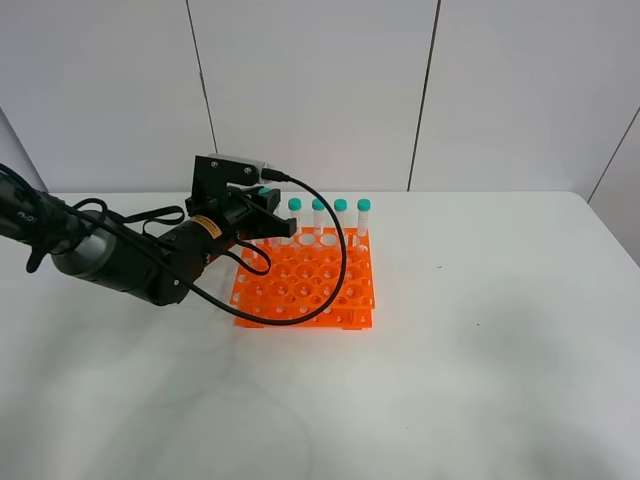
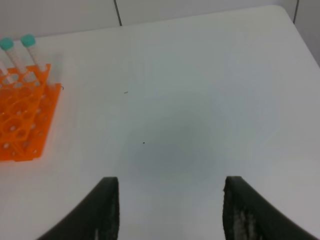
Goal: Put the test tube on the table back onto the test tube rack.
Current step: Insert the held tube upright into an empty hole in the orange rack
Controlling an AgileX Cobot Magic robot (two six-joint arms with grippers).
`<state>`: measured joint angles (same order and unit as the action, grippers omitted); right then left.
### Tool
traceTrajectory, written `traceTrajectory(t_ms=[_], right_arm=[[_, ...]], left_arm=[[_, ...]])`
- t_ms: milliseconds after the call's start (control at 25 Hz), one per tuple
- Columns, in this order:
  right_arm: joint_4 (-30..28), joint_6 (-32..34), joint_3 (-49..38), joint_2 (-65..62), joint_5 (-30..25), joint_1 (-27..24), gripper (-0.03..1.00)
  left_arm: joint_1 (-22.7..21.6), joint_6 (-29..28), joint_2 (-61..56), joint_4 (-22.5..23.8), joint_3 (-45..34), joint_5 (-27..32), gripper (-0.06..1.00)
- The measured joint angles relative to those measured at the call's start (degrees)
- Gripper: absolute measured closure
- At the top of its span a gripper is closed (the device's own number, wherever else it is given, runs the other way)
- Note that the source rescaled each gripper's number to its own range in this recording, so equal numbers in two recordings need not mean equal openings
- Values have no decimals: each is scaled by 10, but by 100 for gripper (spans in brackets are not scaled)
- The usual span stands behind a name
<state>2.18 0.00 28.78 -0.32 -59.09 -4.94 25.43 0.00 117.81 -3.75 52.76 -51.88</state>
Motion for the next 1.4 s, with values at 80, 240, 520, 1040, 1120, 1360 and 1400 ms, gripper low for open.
traceTrajectory(t_ms=[80,240,520,1040,1120,1360,1400], right_arm=[[0,0,0,0,0,0,43],[0,0,0,0,0,0,43],[0,0,0,0,0,0,43],[0,0,0,0,0,0,43],[0,0,0,0,0,0,43],[0,0,0,0,0,0,43],[0,0,0,0,0,0,43]], left_arm=[[0,0,5,-1,0,-2,94],[0,0,10,-1,0,-1,94],[0,0,11,-1,0,-1,94],[0,0,30,-1,0,3,94],[0,0,30,-1,0,3,94],[0,0,30,-1,0,3,94],[0,0,30,-1,0,3,94]])
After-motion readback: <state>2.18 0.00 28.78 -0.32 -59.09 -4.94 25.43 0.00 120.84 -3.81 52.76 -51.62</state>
